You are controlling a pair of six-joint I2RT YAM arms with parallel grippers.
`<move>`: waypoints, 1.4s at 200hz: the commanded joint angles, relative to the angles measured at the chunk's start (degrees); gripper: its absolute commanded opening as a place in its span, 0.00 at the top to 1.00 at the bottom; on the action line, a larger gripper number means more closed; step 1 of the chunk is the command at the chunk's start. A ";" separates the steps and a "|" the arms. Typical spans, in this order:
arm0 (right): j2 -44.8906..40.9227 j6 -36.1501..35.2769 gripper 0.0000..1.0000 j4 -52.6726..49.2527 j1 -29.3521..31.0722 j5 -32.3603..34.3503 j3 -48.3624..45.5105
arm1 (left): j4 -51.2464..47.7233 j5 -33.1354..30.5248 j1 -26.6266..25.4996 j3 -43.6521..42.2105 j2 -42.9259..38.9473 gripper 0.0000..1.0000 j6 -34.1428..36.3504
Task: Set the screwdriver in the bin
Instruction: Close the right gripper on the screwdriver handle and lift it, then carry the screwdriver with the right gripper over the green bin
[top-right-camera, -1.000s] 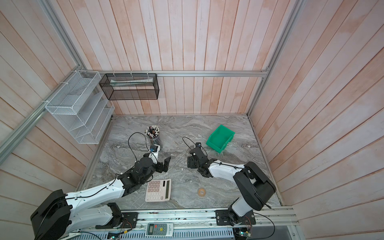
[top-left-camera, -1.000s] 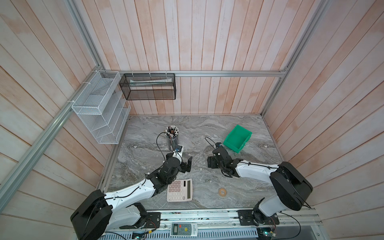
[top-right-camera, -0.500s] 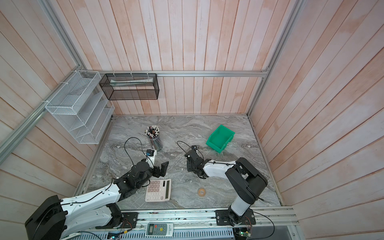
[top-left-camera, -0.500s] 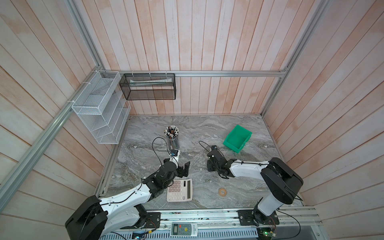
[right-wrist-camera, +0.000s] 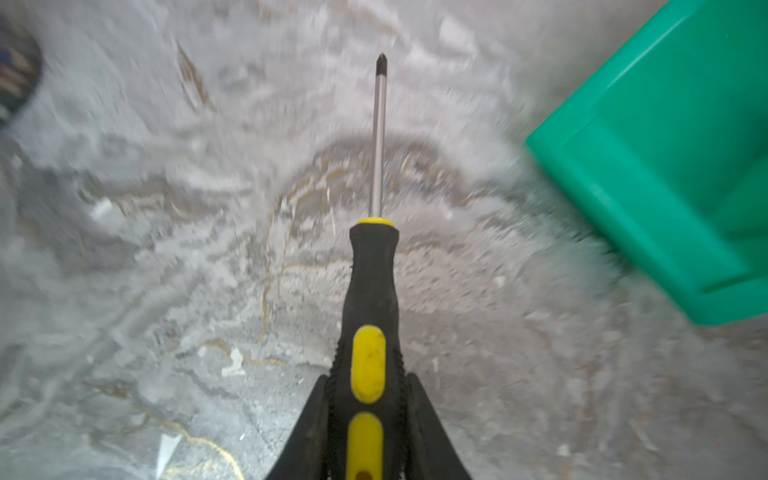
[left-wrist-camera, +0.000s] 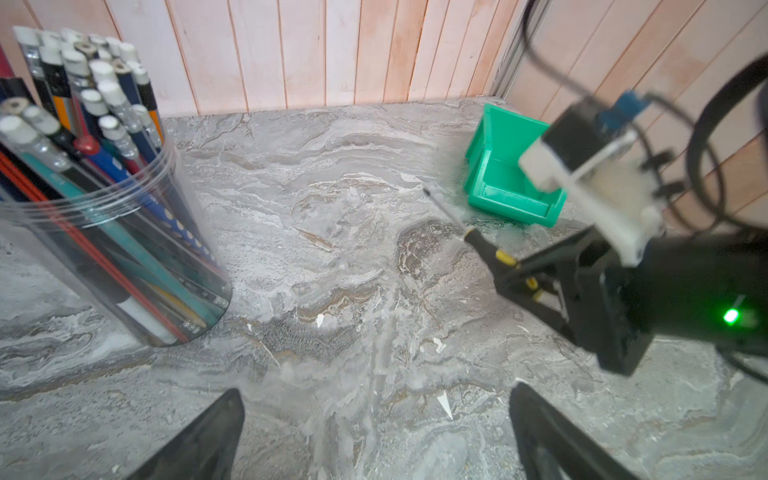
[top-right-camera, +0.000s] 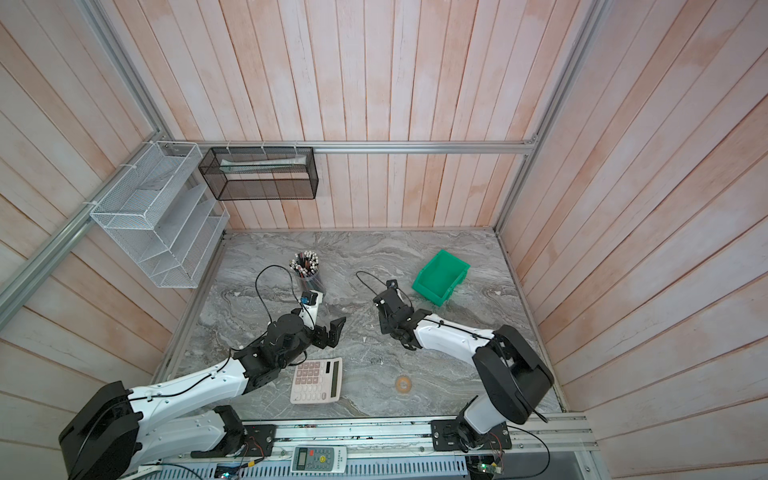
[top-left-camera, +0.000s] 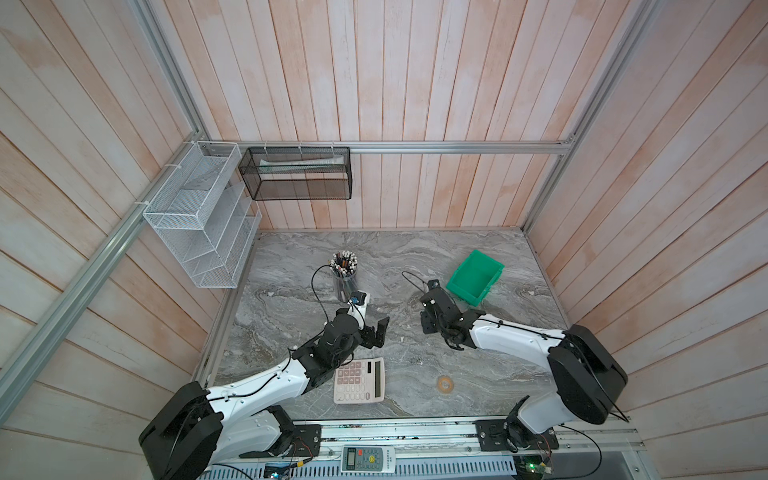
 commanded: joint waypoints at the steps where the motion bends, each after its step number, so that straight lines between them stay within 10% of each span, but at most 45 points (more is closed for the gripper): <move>1: -5.88 -4.21 0.93 -0.91 -7.69 1.73 3.65 | 2.07 3.59 -0.10 2.54 1.91 0.00 1.68; 44: -1.85 -4.01 0.93 4.23 -26.55 -6.93 8.95 | 3.45 6.07 -1.26 5.25 5.89 0.00 -0.22; 118: 11.77 -7.11 0.93 1.02 -31.11 -8.53 15.24 | 2.33 5.14 -1.32 2.42 4.71 0.00 -1.20; 280: 22.14 -16.84 0.93 3.63 -16.13 -14.17 19.02 | 3.24 2.49 -1.29 1.96 5.57 0.00 -1.63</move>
